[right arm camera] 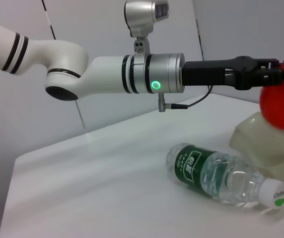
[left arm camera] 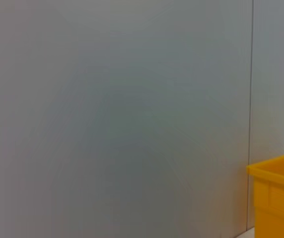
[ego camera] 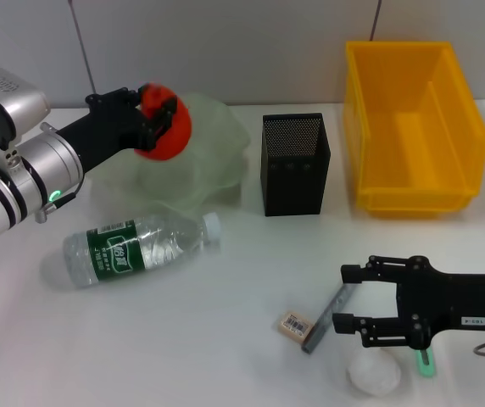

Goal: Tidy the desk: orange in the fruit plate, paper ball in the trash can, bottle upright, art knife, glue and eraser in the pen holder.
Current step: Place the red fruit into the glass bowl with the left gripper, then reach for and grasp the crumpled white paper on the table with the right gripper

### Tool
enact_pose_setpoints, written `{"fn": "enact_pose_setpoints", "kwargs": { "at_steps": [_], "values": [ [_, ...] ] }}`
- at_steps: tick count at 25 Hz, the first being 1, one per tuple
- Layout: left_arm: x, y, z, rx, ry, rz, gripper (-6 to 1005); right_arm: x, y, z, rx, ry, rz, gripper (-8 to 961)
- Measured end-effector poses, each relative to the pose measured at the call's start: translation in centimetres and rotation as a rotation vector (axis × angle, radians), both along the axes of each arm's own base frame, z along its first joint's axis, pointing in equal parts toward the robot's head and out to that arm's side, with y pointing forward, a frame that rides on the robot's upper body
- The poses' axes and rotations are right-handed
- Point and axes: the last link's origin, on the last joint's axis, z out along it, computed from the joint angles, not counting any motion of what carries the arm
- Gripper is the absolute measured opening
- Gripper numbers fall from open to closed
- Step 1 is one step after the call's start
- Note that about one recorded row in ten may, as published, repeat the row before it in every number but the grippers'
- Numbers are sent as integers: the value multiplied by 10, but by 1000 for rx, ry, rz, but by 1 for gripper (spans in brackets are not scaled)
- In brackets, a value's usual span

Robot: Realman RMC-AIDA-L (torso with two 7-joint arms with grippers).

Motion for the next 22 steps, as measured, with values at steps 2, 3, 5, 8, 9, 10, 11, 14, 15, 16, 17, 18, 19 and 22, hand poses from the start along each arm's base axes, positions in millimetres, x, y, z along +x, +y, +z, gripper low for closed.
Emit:
{"fn": "enact_pose_setpoints", "kwargs": {
  "at_steps": [2, 3, 5, 8, 9, 10, 11, 14, 15, 16, 17, 18, 19, 22],
  "values": [
    [0, 0, -1, -1, 1, 3, 302, -1, 0, -1, 4, -1, 4, 761],
    [0, 0, -1, -1, 1, 3, 342, -1, 0, -1, 5, -1, 6, 761],
    [0, 0, -1, -1, 0, 4, 423, -1, 0, -2, 6, -1, 7, 761],
    [0, 1, 1, 9, -25, 16, 552, -1, 1, -1, 7, -1, 9, 761],
    [0, 1, 1, 9, -25, 16, 596, -2, 1, -1, 8, -1, 10, 761],
    [1, 0, 2, 8, -48, 17, 640, -2, 1, -1, 8, -1, 10, 761],
    [6, -7, 8, -21, -153, -14, 685, -2, 1, -1, 9, -2, 10, 761],
    [9, -16, 13, -54, -217, -53, 751, -2, 4, 1, 31, 5, 0, 761],
    [14, -34, 21, -131, -282, -142, 762, -1, 6, 3, 45, 12, -8, 761],
    [15, -41, 24, -161, -293, -173, 773, -1, 7, 4, 56, 17, -14, 761],
    [15, -55, 27, -231, -301, -214, 784, 0, 8, 6, 67, 24, -21, 761],
    [15, -62, 28, -264, -305, -230, 795, 0, 9, 8, 78, 31, -26, 762],
    [15, -62, 28, -264, -305, -230, 794, 0, 11, 13, 101, 47, -36, 762],
    [10, -106, 26, -506, -267, -330, 792, 0, 12, 16, 115, 60, -39, 762]
  ]
}}
